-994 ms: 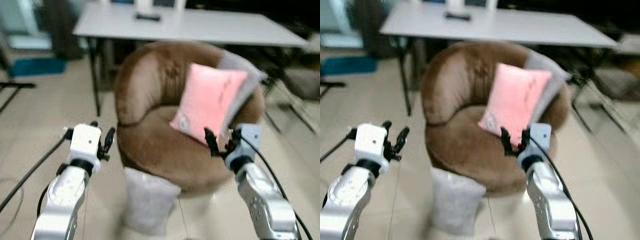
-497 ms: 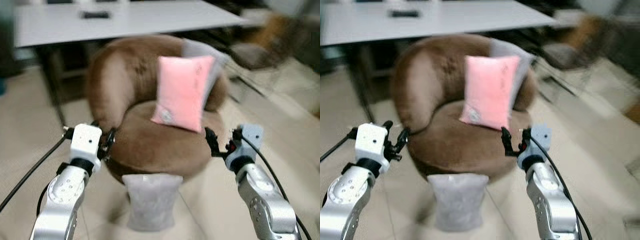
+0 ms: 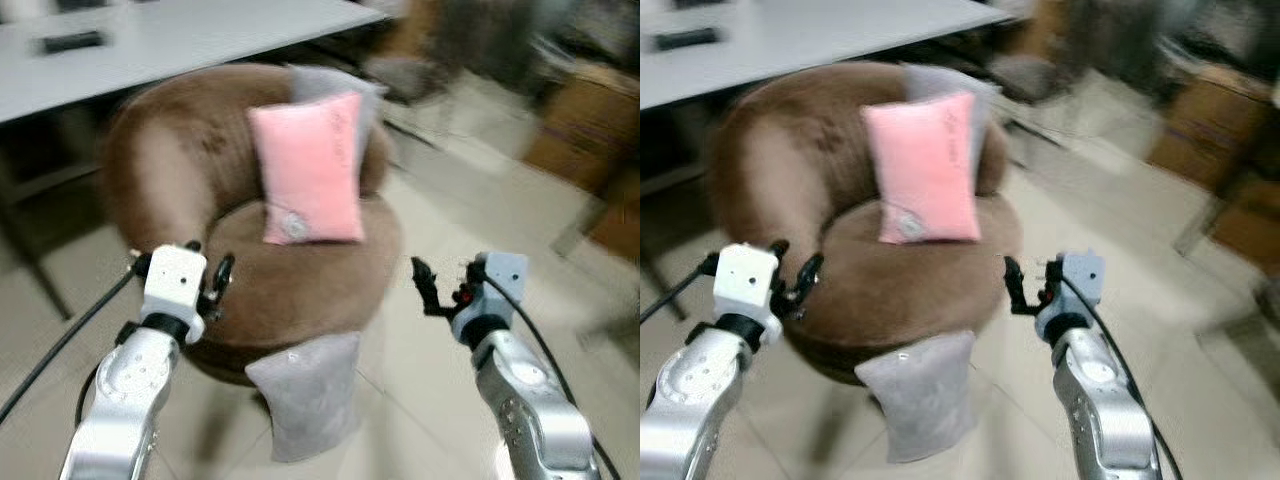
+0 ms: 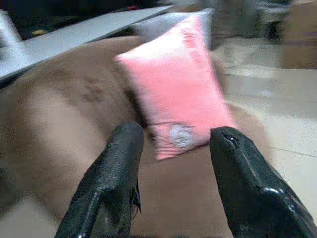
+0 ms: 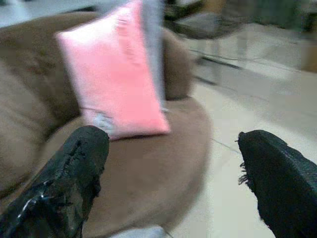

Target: Move the pillow to the sofa from floor

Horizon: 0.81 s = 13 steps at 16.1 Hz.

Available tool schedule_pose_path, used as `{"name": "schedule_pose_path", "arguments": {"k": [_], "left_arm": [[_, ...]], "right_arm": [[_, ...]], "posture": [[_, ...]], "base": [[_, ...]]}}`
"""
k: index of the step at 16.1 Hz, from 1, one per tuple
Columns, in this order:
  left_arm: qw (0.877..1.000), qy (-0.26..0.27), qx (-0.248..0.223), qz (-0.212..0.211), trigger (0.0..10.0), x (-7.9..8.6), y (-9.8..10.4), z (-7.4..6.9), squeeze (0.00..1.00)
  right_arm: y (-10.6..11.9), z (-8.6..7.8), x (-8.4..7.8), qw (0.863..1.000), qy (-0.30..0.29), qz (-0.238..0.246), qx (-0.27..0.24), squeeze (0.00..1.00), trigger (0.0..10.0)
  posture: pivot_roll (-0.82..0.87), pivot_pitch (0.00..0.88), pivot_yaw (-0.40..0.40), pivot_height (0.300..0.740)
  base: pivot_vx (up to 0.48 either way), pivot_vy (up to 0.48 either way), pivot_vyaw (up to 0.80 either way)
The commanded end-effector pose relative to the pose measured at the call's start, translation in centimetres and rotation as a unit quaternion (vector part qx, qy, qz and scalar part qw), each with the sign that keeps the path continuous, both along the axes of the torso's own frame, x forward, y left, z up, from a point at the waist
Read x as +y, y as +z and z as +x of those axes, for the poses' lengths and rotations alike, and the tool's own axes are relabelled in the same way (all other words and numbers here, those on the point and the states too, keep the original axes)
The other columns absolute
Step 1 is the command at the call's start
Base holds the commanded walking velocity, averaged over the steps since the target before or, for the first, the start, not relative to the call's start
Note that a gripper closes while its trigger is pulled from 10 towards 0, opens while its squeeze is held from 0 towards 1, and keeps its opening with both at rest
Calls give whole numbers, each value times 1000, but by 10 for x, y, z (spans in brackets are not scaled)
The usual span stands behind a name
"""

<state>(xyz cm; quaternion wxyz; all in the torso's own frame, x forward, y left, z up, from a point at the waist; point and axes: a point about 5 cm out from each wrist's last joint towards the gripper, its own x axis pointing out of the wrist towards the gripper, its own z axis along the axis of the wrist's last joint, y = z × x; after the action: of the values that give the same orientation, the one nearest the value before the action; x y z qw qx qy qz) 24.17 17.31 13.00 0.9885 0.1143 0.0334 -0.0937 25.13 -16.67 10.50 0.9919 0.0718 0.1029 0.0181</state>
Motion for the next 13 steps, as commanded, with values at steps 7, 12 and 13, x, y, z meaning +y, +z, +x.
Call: {"name": "schedule_pose_path", "arguments": {"k": [7,12,13], "left_arm": [[1000,-16,2,3,10000,-4,1,1,0],[1000,-18,2,3,10000,-3,1,1,0],[1000,-19,2,3,10000,-3,0,1,0]], "right_arm": [[0,-2,-5,1000,-17,-3,2,0,10000],[0,-5,-2,1000,-16,0,4,0,10000],[0,-5,-1,1000,-16,1,5,0,10000]], "posture": [[54,0,-24,740],[52,0,-27,740],[50,0,-26,740]], "base": [[0,435,-788],[0,435,-788],[0,435,-788]]}}
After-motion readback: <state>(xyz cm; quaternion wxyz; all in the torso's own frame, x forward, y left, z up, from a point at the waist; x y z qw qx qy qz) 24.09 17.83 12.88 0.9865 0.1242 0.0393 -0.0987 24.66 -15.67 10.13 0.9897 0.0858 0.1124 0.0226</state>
